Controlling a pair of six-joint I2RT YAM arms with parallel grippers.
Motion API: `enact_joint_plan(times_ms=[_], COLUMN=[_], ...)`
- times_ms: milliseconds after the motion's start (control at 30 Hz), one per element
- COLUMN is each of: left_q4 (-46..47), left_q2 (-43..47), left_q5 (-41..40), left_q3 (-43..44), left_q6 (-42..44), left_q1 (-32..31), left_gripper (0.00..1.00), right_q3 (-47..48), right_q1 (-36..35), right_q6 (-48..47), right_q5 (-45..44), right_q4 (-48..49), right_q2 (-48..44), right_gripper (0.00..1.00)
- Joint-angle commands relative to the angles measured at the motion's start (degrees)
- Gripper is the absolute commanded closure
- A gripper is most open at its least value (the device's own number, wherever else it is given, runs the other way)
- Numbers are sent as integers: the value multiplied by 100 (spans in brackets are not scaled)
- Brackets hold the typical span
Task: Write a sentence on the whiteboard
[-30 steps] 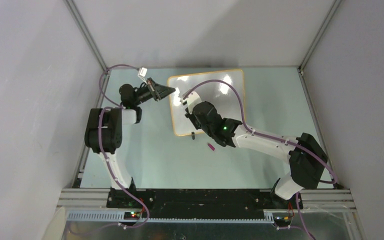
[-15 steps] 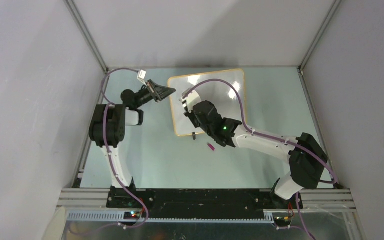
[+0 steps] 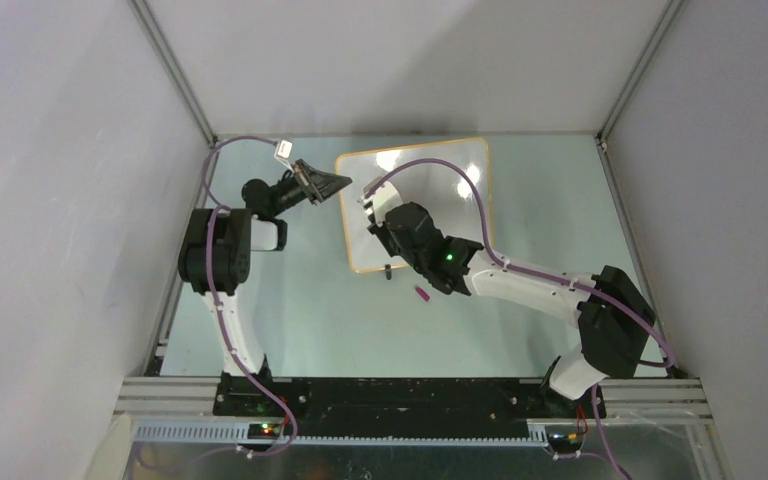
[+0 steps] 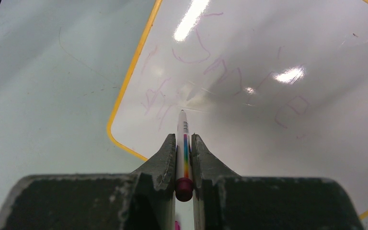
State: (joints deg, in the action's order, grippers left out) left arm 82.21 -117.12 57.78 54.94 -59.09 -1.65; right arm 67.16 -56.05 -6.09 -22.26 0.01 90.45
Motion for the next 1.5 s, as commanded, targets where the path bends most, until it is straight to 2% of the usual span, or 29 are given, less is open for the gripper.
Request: enact_joint_plan(times_ms=[0, 1467], left_q4=[-87, -32], left_q2=[-36, -37], left_q5=[322, 354], left_q3=[-14, -13], left_q6=[407, 372], left_q1=[-115, -113], left_gripper=[100, 100], right_q3=[-4, 463], right_q1=[-42, 102], right_q6=[-11, -46], right_q5=[-184, -234], right_q4=[133, -178], right_q2=[49, 535], right_gripper=[100, 100])
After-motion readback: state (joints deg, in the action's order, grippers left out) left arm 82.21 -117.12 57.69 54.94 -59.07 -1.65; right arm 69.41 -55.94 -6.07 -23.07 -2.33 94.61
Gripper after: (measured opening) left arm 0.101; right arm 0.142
